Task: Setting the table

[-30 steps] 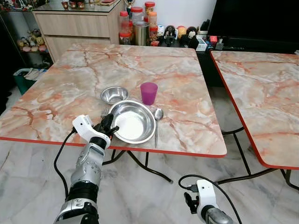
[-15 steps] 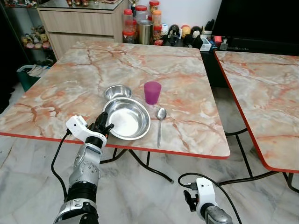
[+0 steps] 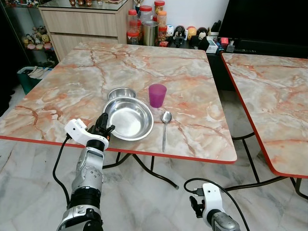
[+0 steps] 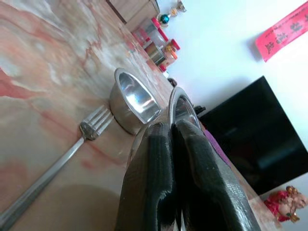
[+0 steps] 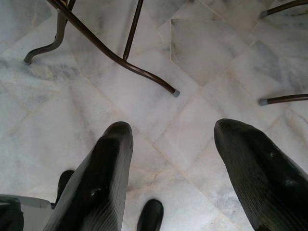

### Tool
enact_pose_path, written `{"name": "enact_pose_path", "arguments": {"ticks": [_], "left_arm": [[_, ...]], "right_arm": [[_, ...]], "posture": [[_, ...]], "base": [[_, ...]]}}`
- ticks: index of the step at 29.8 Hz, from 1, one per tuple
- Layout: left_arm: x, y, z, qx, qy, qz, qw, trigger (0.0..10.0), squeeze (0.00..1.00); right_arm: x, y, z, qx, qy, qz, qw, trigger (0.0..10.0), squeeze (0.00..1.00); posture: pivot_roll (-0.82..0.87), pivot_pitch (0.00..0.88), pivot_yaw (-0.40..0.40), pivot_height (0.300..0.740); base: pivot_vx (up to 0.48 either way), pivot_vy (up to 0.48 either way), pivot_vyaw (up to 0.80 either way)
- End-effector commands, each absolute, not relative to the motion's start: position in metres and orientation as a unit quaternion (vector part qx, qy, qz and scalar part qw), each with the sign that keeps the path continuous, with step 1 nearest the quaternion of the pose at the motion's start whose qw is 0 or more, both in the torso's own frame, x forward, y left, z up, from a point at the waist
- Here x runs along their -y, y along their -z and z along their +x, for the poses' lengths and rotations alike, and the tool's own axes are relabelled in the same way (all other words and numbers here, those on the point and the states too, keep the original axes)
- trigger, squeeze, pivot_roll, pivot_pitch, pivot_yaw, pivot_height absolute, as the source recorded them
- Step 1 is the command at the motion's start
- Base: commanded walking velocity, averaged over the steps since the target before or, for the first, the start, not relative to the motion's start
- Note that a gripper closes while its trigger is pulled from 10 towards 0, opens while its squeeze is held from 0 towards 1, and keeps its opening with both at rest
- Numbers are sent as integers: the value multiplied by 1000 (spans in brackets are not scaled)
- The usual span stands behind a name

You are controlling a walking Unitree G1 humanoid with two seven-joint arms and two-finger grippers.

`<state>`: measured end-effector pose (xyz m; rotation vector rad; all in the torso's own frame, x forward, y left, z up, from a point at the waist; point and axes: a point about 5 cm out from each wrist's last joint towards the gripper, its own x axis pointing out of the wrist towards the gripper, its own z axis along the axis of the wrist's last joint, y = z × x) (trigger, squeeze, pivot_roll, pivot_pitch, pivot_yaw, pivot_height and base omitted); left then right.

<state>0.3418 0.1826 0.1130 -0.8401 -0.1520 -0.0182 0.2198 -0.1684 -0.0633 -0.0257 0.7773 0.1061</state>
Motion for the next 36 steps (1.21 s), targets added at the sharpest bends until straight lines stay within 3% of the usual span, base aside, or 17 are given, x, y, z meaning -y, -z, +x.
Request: {"name": "enact_pose_path", "arguments": {"ticks": [1,9,36], "left_arm": [[-184,-132,347,111,14,-409,906,10000,0],[-192,-136,345,130,0,-422,897,10000,0],[-196,-140,342,143,-7,-425,894,10000,0]], "right_arm": [[172,62,221,-377,-44,-9,925,10000,0],[168,60,225,-370,-46,-2,928,10000,0],[169,61,223,-374,-47,-5,926,10000,0]], "posture": [[109,0,-76,740],[120,0,-80,740],[126,0,-79,740]], "base": [[0,0,0],[0,0,0],[0,-309,0]]}}
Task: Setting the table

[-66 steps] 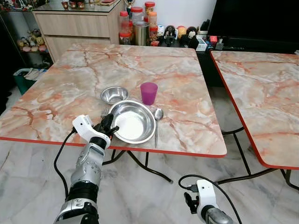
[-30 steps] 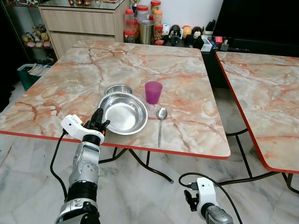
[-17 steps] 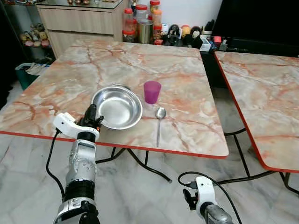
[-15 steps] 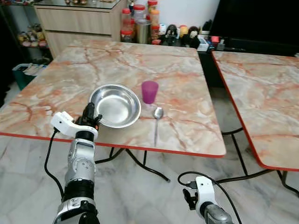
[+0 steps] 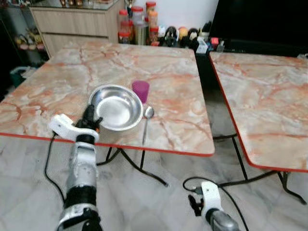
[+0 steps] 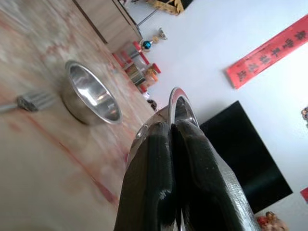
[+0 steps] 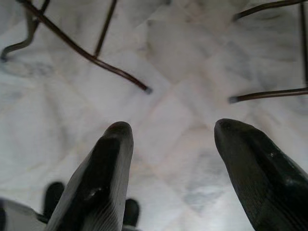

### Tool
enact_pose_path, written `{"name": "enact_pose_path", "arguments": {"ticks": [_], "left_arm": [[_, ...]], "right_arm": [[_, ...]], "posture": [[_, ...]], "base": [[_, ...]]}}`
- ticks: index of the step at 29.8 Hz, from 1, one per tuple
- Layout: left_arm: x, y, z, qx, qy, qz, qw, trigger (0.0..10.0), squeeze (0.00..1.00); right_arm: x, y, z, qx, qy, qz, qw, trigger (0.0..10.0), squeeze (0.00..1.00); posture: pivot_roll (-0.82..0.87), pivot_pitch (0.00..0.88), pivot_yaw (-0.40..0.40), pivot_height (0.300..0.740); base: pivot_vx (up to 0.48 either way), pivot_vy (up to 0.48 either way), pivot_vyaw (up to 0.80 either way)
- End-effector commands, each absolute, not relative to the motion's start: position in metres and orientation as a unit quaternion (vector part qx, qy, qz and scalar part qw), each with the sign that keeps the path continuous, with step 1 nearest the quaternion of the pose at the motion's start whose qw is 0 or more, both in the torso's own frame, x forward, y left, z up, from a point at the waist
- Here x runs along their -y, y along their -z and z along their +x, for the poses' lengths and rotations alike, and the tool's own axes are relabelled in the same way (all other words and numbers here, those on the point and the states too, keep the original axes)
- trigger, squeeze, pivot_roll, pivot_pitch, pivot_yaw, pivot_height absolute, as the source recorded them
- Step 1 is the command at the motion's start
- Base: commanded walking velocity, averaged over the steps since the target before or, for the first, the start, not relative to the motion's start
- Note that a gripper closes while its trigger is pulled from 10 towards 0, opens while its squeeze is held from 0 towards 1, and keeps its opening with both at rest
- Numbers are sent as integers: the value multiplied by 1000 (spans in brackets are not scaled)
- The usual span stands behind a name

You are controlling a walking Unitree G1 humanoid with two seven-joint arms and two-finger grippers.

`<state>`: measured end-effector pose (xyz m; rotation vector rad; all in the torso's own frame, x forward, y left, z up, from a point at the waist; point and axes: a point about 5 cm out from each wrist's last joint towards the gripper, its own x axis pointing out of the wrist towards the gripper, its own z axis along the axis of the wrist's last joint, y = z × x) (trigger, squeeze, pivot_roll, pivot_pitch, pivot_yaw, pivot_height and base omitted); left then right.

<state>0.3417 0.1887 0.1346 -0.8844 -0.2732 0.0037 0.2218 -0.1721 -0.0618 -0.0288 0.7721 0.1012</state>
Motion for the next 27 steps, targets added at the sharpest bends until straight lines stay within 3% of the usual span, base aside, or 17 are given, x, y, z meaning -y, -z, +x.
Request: {"name": "enact_pose_path", "arguments": {"ticks": [1,27], "left_arm": [[-196,-140,342,143,-6,-425,894,10000,0],[-192,-139,341,137,-3,-422,896,10000,0]], "right_arm": [[169,61,223,-374,-47,-6,926,10000,0],[170,60,225,-371,-43,-9,928,10000,0]], "posture": [[126,0,-79,740],[115,0,-71,740]], "base": [[0,-345,0],[0,-356,76]]}}
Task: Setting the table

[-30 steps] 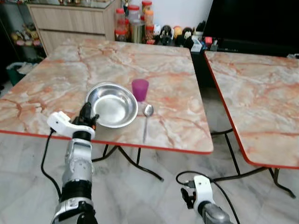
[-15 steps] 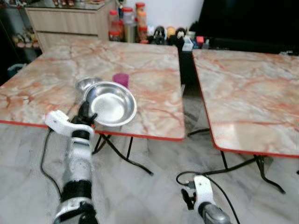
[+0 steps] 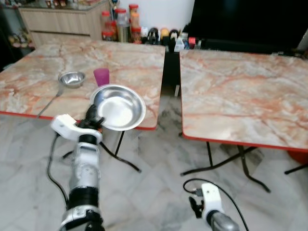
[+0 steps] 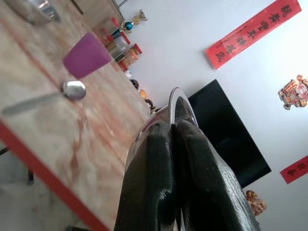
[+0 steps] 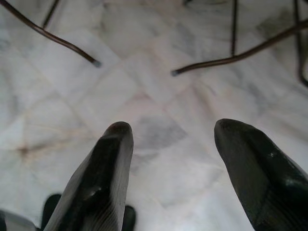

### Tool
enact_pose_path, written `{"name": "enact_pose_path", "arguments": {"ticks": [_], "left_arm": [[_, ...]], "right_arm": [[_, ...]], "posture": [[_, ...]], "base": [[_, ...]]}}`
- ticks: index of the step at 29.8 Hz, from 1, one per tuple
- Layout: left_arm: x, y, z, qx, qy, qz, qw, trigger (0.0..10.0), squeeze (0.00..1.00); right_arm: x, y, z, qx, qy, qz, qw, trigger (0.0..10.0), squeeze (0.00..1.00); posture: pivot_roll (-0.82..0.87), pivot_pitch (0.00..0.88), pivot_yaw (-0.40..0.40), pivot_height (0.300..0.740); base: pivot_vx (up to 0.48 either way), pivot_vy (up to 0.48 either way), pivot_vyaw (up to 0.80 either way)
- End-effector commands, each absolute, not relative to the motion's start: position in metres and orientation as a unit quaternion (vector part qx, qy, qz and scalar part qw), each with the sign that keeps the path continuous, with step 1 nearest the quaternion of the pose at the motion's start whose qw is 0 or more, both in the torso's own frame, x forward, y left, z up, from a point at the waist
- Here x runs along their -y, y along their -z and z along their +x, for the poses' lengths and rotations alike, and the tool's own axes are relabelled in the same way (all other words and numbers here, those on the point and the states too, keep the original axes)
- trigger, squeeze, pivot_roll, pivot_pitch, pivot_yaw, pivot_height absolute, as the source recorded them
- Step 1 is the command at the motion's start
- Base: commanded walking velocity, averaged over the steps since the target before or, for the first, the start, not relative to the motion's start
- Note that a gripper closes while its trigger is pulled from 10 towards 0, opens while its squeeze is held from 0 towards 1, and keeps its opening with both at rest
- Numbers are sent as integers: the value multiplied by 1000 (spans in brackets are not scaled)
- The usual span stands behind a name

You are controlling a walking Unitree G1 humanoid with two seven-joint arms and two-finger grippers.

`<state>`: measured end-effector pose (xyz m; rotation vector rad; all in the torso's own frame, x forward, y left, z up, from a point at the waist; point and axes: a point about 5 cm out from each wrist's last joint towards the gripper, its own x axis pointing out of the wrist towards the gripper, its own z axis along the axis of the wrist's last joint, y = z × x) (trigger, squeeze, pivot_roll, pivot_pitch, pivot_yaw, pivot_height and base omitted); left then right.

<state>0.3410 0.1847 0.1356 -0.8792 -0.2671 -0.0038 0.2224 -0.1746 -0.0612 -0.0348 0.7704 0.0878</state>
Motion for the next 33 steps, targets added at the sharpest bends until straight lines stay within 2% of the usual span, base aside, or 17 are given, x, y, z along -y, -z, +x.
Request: {"name": "enact_pose_path", "arguments": {"ticks": [1,7,19,33], "left_arm": [[-190,-140,342,135,0,-420,897,10000,0],[-186,-138,345,116,3,-366,923,10000,0],[-192,-138,342,125,-9,-384,915,10000,0],[-190,-137,342,122,-6,-387,914,10000,0]], "right_arm": [[172,60,225,-370,-39,-10,928,10000,0],[174,61,223,-372,-32,-8,928,10000,0],[170,62,222,-374,-36,-7,927,10000,0],[172,60,225,-370,-38,-14,928,10000,0]], "posture": [[111,0,-68,740],[103,0,-59,740],[109,0,-60,740],[98,0,-57,740]], "base": [[0,-349,0],[0,-107,0],[0,0,0],[249,0,0]]}}
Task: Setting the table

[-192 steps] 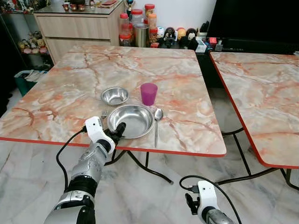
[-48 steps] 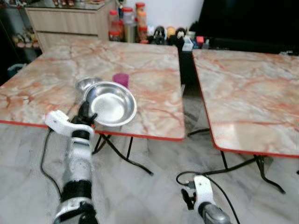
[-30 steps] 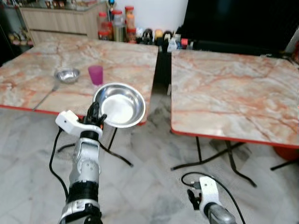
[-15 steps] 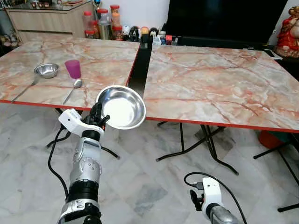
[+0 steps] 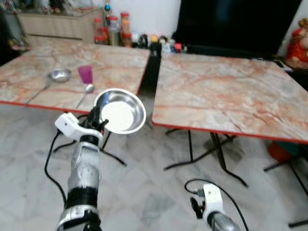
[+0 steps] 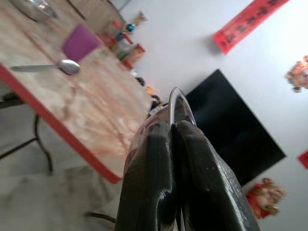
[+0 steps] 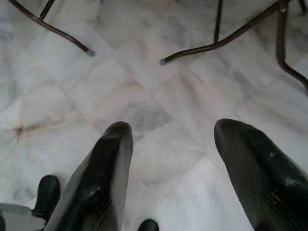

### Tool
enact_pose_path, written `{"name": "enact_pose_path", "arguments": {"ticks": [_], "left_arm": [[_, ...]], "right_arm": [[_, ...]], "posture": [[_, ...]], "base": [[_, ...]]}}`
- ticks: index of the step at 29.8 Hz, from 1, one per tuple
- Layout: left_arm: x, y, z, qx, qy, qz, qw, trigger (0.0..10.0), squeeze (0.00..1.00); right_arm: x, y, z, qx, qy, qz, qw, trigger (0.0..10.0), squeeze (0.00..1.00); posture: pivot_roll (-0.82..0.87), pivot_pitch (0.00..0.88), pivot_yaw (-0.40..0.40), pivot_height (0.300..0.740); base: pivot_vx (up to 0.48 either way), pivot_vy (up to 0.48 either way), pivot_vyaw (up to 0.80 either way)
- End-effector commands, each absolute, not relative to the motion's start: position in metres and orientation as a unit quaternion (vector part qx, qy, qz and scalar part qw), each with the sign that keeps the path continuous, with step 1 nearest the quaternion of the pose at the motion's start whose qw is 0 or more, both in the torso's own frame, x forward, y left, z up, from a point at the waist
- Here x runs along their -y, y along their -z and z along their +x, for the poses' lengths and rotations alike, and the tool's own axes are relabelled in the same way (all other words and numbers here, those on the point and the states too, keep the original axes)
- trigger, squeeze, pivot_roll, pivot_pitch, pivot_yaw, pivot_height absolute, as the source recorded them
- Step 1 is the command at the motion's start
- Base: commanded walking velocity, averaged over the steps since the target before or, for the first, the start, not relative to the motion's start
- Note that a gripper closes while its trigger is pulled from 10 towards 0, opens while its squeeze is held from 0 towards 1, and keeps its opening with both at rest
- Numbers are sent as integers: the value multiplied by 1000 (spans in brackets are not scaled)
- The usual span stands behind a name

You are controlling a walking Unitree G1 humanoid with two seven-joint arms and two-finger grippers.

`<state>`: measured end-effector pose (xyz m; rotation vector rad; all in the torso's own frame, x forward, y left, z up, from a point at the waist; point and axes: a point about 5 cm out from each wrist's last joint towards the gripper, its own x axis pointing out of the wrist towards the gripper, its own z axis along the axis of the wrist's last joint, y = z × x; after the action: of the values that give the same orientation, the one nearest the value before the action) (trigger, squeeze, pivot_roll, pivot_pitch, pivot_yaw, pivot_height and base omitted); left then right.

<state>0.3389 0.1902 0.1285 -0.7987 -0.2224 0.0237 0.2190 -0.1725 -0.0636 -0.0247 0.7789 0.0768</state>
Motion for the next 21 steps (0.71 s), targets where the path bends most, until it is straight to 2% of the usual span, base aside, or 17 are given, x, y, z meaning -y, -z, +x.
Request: {"name": "enact_pose_path", "arguments": {"ticks": [1,5,21], "left_arm": [[-190,-137,343,122,-6,-387,914,10000,0],[-190,-140,344,124,-4,-387,914,10000,0],[-188,-137,342,121,2,-388,914,10000,0]], "right_arm": [[172,60,225,-369,-37,-15,929,10000,0],[170,60,225,-369,-41,-16,929,10000,0],[172,62,222,-374,-36,-9,927,10000,0]], "posture": [[101,0,-57,740],[107,0,-63,740],[107,0,-60,740]], "base": [[262,0,0],[276,0,555],[279,0,0]]}}
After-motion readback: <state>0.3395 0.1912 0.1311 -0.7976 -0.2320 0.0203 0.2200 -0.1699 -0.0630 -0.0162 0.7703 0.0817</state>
